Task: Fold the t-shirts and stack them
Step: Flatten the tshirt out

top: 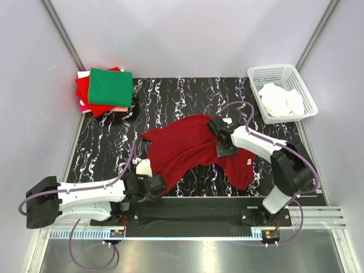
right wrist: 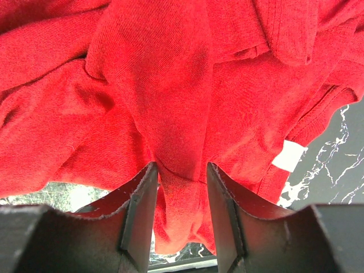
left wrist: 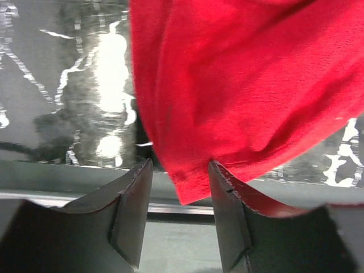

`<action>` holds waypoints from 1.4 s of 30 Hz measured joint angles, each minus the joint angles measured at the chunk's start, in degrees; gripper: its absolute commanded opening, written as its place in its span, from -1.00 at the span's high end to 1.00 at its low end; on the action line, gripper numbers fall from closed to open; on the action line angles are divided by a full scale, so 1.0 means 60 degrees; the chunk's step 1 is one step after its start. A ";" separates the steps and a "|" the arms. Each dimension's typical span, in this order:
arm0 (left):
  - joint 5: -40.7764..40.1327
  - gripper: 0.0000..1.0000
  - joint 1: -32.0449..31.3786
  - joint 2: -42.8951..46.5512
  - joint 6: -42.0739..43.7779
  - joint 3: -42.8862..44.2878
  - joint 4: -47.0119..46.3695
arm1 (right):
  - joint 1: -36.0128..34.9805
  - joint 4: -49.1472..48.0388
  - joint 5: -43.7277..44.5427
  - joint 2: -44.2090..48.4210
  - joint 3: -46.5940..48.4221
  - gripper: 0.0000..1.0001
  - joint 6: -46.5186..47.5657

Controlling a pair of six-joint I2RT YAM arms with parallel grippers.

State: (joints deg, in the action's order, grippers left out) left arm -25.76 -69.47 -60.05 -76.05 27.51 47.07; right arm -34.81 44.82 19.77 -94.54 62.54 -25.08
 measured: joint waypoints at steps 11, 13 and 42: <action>0.0299 0.86 0.0455 -0.0018 0.0619 -0.0117 -0.0991 | 0.0007 -0.0033 -0.0076 0.0000 -0.0127 0.08 -0.0004; 0.0335 1.00 0.0459 -0.0018 0.0645 -0.0117 -0.1042 | 0.0007 -0.0033 -0.0076 0.0000 -0.0142 0.08 -0.0007; -0.0157 1.00 0.0379 0.3337 -0.0492 -0.1235 0.0171 | 0.1399 -0.0080 -0.0729 -0.1064 0.2029 -0.04 -0.0066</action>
State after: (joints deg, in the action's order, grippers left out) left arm -26.70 -67.20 -40.03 -79.00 20.10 48.10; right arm -26.41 44.34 15.40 -100.92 74.72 -25.47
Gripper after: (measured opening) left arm 0.021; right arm 0.489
